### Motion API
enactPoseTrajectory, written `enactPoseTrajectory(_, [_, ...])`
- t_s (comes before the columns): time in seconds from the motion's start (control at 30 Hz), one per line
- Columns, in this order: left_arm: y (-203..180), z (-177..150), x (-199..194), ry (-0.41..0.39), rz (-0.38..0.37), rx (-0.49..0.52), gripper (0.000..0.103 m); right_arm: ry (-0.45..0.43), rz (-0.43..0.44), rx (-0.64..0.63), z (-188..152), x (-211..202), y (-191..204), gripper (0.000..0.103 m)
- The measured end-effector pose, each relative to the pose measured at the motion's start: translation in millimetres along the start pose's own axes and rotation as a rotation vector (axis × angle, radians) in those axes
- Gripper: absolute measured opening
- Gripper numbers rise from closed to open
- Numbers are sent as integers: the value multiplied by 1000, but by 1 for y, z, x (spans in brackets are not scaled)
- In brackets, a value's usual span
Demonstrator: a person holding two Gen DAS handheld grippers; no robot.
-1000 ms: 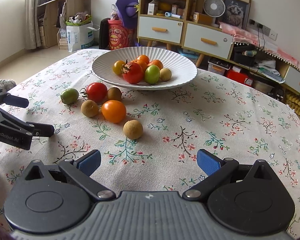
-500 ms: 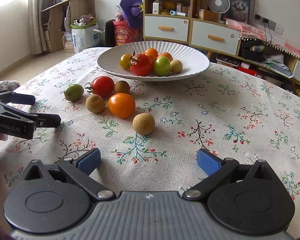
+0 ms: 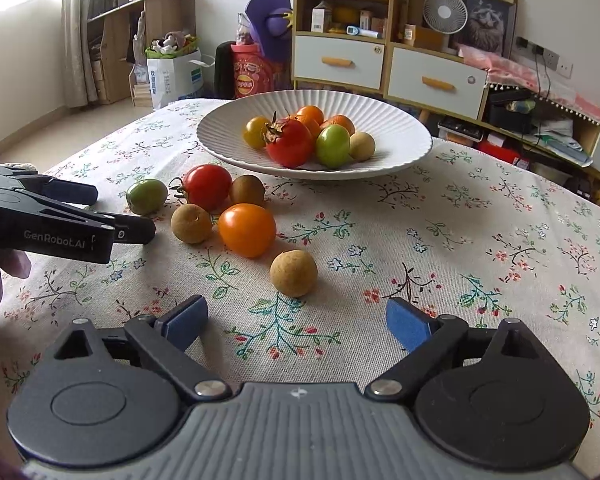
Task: Organize fruits
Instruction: 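Grasp the dark green tomato with the left tool while the right tool grasps a tan round fruit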
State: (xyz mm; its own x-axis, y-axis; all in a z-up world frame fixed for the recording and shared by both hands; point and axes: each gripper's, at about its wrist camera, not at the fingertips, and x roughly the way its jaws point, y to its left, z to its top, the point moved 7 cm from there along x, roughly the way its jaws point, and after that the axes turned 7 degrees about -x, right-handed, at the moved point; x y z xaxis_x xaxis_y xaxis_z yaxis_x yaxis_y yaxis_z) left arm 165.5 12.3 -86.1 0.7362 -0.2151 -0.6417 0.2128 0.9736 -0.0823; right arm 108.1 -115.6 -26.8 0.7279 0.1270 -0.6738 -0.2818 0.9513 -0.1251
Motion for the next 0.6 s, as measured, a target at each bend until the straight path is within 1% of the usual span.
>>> enactPoseTrajectory(0.03, [-2,1,0,1,-3,4,71,0,3,-3,1,0,1,85])
enactPoseTrajectory(0.07, [-4,2,0,0,-4,9,69,0,5,-9,2,0,1,83])
enactPoseTrajectory(0.13, [-7,3,1,0,-7,12,61,1,8,-21,4,0,3,75])
enactPoseTrajectory(0.33, [-12,5,2,1,-11,15,49,1,21,-37,7,0,4,66])
enactPoseTrajectory(0.47, [-16,6,3,4,-14,17,43,-1,20,-38,7,1,4,60])
enactPoseTrajectory(0.6, [-17,8,3,13,-23,12,35,0,18,-32,10,0,2,49])
